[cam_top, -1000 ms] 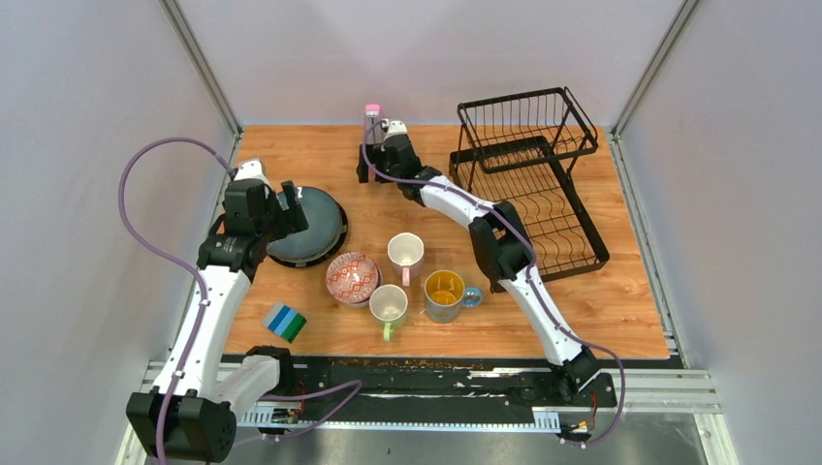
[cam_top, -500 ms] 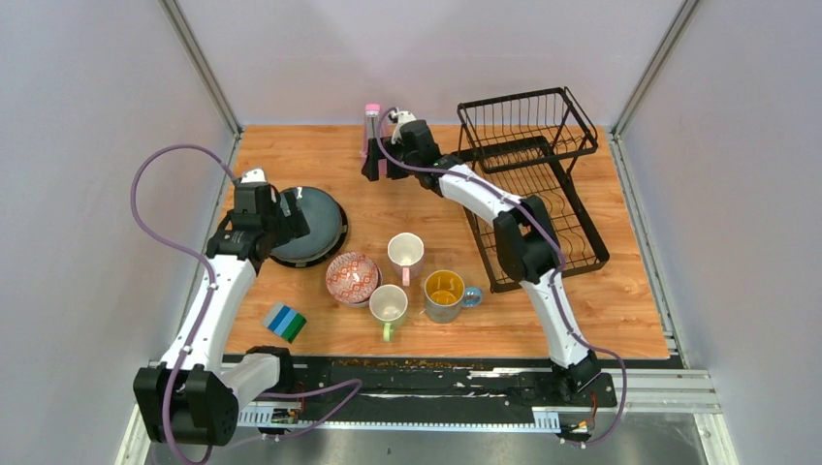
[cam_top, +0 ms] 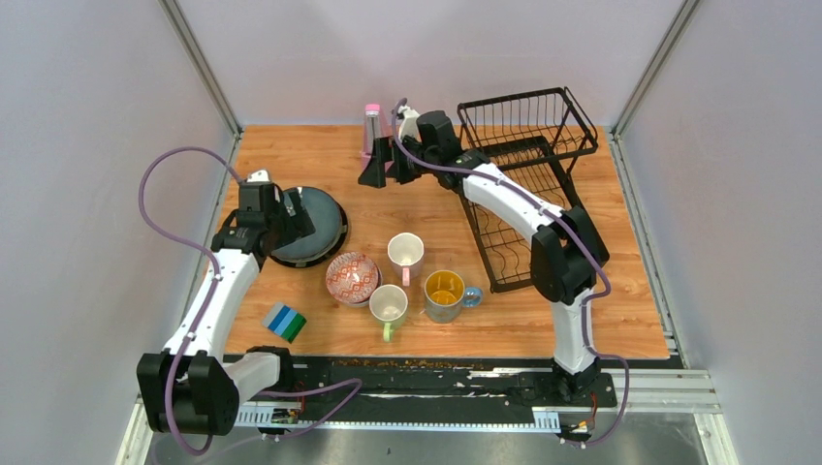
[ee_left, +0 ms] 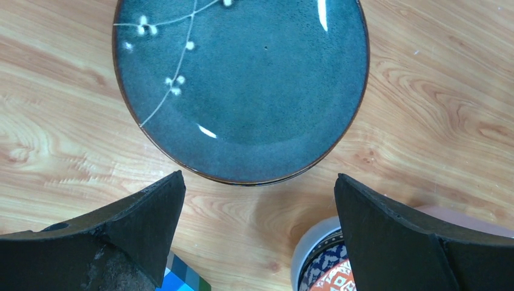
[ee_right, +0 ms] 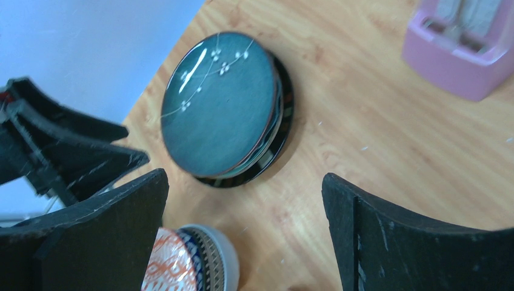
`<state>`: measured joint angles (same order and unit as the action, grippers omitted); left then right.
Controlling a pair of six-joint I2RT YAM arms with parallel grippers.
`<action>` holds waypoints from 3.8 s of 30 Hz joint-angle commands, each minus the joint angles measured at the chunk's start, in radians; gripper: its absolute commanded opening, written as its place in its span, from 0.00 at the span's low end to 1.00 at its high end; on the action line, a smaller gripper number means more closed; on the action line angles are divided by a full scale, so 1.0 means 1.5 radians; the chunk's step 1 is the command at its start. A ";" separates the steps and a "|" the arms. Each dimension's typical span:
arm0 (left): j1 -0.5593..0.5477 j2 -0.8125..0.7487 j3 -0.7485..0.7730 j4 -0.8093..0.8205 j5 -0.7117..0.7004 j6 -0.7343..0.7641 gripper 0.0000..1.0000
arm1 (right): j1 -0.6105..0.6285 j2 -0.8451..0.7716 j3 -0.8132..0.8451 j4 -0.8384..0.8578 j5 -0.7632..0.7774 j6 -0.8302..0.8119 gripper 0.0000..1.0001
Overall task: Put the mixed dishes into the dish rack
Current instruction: Pick up the cup at the center of the board.
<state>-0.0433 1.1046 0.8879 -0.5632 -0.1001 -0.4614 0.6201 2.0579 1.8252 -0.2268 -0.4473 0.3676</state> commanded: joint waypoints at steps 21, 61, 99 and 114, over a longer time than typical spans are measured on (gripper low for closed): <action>0.026 -0.036 0.006 0.075 0.325 0.016 0.95 | 0.032 -0.342 -0.321 -0.081 -0.003 0.039 0.94; -0.341 0.362 0.315 -0.073 0.192 0.169 0.72 | 0.031 -0.819 -0.675 -0.015 0.543 0.103 0.93; -0.361 0.425 0.317 -0.065 0.187 0.161 0.07 | 0.031 -0.813 -0.684 -0.051 0.609 0.158 0.95; -0.361 0.354 0.274 0.028 0.174 0.118 0.00 | 0.031 -0.807 -0.672 -0.055 0.580 0.148 0.96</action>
<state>-0.5827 1.7363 1.3224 -0.6468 0.1642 -0.2314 0.6666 0.8429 0.7986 -0.3027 0.4435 0.5827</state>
